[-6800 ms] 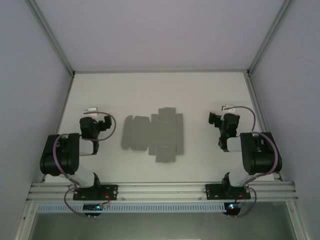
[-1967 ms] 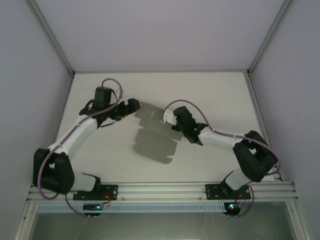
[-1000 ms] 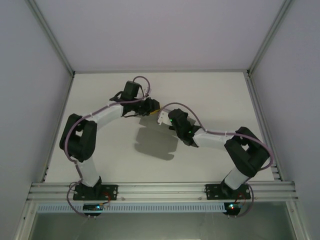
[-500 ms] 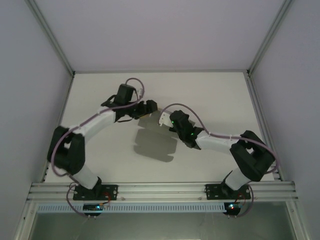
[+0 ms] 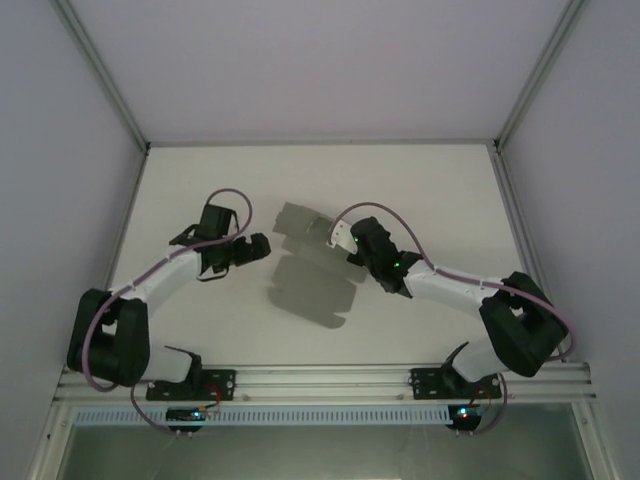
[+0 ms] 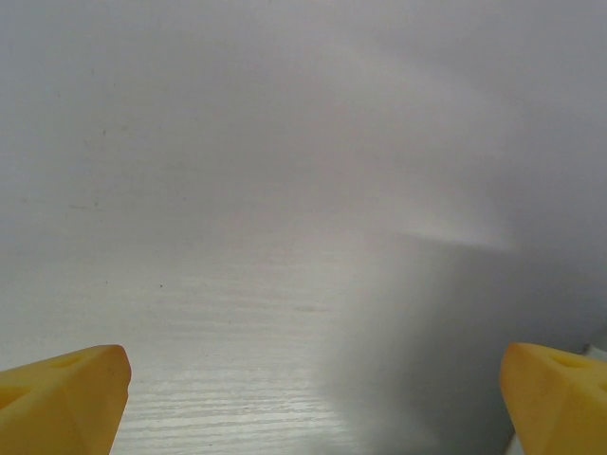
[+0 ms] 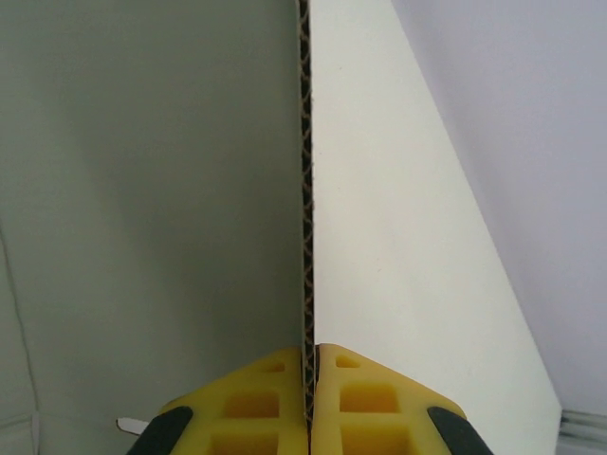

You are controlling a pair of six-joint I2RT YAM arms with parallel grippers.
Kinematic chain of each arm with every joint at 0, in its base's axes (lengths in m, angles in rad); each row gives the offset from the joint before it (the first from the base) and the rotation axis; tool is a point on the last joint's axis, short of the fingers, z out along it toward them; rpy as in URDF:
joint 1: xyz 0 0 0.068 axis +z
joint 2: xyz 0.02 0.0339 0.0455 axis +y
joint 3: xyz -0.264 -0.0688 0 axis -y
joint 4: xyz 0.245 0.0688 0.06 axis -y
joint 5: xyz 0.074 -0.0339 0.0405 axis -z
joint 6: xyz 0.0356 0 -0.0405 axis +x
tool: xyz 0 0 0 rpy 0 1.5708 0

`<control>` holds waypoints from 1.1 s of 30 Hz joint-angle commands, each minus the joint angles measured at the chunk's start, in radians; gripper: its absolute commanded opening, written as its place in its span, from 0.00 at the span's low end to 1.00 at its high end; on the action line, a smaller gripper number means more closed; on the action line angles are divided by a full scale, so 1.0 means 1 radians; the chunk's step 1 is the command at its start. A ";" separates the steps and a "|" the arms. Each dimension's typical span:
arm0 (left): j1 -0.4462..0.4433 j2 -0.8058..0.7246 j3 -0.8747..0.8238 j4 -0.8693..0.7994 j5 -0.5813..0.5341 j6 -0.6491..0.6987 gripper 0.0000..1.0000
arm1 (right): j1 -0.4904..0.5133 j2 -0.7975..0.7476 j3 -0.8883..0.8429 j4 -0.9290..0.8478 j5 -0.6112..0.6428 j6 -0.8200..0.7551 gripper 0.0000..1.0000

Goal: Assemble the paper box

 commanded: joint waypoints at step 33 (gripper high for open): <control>-0.121 0.231 -0.018 0.671 0.471 -0.045 0.34 | 0.012 -0.142 -0.042 0.024 -0.120 0.228 0.00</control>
